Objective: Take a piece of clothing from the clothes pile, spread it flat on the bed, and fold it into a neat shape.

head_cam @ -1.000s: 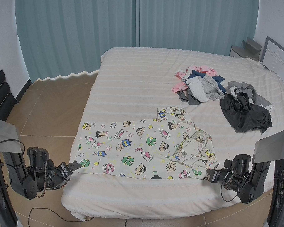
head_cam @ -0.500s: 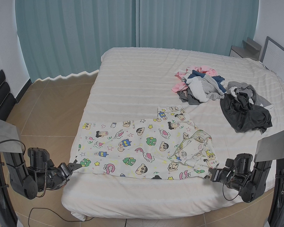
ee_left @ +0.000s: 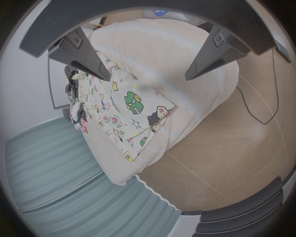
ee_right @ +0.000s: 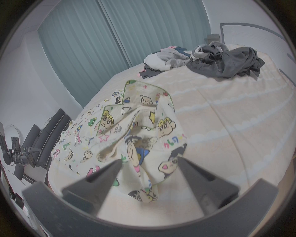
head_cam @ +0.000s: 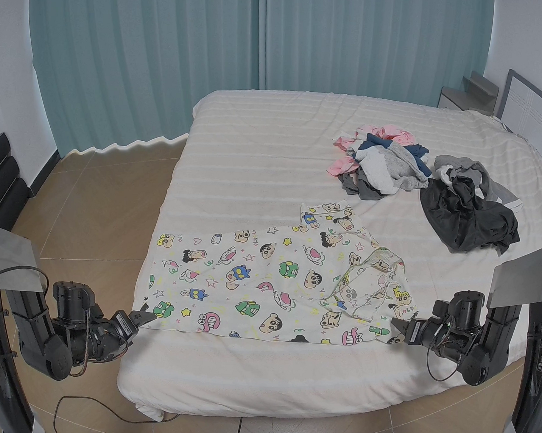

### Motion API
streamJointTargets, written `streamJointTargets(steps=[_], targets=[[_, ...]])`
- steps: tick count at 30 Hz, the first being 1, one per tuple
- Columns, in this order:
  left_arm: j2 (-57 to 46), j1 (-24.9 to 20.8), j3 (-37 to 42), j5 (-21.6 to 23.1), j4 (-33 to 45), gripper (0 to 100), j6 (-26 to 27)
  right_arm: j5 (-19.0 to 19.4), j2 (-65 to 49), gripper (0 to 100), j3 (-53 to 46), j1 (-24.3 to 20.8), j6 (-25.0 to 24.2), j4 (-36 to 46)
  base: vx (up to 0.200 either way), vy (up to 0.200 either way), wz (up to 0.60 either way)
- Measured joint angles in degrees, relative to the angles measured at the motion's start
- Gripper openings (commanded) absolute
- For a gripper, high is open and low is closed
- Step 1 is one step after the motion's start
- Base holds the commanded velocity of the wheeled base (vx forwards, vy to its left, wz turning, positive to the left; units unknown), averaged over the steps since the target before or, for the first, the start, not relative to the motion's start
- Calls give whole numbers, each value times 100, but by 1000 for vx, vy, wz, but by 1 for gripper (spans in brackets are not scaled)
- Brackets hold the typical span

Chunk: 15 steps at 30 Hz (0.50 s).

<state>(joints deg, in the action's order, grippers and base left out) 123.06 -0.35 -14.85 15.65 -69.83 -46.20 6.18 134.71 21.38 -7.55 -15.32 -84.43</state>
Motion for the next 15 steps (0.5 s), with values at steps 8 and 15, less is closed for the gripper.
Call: streamJointTargets(steps=[8,15], targets=[[0,-5,2,0,1,100,-2,-28,-599,100,-80,22,-143,22,0,0,0],[0,-9,9,-4,4,100,0,-260,-1248,100,-107,-540,-1193,233,0,0,0]])
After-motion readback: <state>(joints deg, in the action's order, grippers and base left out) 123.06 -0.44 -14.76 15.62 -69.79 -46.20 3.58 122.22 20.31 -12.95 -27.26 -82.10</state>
